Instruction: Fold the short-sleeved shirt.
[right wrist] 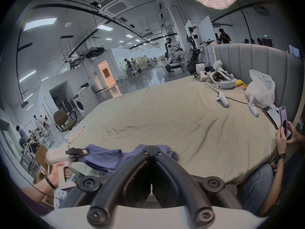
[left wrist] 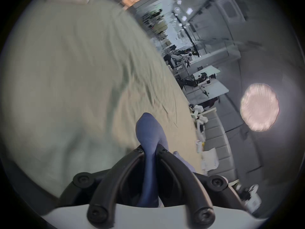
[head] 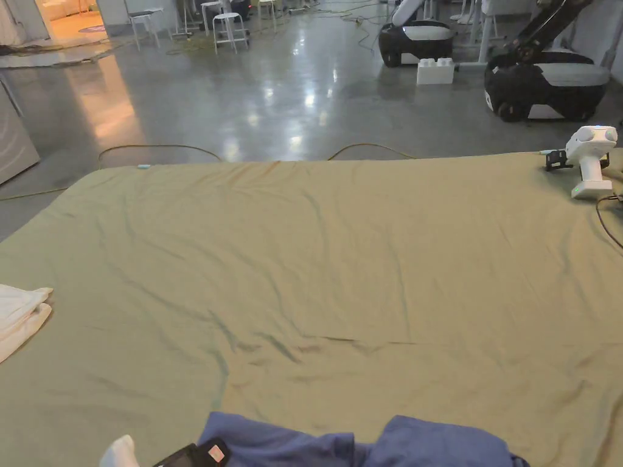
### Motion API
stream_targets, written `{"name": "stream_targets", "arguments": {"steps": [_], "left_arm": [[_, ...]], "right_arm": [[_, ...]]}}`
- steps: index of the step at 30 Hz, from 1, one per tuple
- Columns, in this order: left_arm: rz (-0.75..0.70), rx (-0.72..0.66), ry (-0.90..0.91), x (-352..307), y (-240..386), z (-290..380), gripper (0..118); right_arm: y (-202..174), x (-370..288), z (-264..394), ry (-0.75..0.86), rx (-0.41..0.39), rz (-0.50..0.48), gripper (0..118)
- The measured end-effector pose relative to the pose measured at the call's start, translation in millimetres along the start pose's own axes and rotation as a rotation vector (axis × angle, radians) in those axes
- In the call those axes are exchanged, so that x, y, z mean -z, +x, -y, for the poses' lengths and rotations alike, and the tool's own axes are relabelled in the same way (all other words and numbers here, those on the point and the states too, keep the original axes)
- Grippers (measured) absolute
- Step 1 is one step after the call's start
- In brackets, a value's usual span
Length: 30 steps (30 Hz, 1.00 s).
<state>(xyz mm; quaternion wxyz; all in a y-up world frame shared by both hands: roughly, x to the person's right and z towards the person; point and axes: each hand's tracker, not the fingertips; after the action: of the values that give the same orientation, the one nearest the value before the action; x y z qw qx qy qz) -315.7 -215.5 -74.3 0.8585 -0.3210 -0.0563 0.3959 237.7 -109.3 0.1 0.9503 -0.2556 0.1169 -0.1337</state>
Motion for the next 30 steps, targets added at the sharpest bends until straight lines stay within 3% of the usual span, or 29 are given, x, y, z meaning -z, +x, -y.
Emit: {"name": "stream_targets", "arguments": {"steps": [2,6,10,16,17,18,19,20,21,23,26,27,29,30], "left_arm": [[-0.098,0.112,0.01,-12.7,31.0,-8.1,11],[0.098,0.237,-0.05,14.1,104.1,12.8,11],[0.222,0.233,-0.24,94.2,158.0,67.5,11],[0.07,0.385,-0.45,186.9,197.4,138.9,13],[0.052,0.395,-0.447,192.0,198.4,142.2,21],[0.065,0.39,-0.445,194.2,198.2,141.8,38],[0.082,0.363,-0.452,187.9,195.7,136.4,66],[0.125,0.329,-0.468,181.4,195.4,130.6,77],[0.18,0.308,-0.446,172.0,195.1,124.9,79],[0.228,0.3,-0.364,154.6,192.4,110.8,79],[0.182,0.242,-0.358,162.3,180.7,101.7,73],[0.177,0.205,-0.393,171.7,173.7,101.9,63],[0.165,0.177,-0.417,184.1,164.6,114.2,18],[0.16,0.18,-0.464,193.3,162.3,124.3,14]], "right_arm": [[-1.5,4.2,0.6,-0.009,-0.009,-0.013,0],[-8.7,0.2,3.1,-0.012,-0.04,-0.018,0],[-8.2,-8.5,7.2,-0.012,-0.051,-0.017,0],[-5.0,-38.2,13.6,0.017,-0.058,0.063,0],[-1.9,-41.2,14.3,0.02,-0.043,0.07,0],[2.1,-43.1,15.1,0.02,-0.027,0.073,0],[6.7,-44.2,16.2,0.019,-0.013,0.075,0],[11.1,-44.7,17.5,0.016,-0.005,0.078,0],[15.3,-45.1,19.0,0.013,0.003,0.077,0],[21.3,-45.2,20.3,0.012,0.011,0.06,0],[20.2,-45.3,19.6,0.004,0.014,0.059,0],[20.0,-45.0,19.6,0.0,0.011,0.058,0],[19.2,-43.5,20.7,-0.006,0.007,0.058,0],[17.5,-42.3,22.3,-0.013,0.006,0.062,0]]}}
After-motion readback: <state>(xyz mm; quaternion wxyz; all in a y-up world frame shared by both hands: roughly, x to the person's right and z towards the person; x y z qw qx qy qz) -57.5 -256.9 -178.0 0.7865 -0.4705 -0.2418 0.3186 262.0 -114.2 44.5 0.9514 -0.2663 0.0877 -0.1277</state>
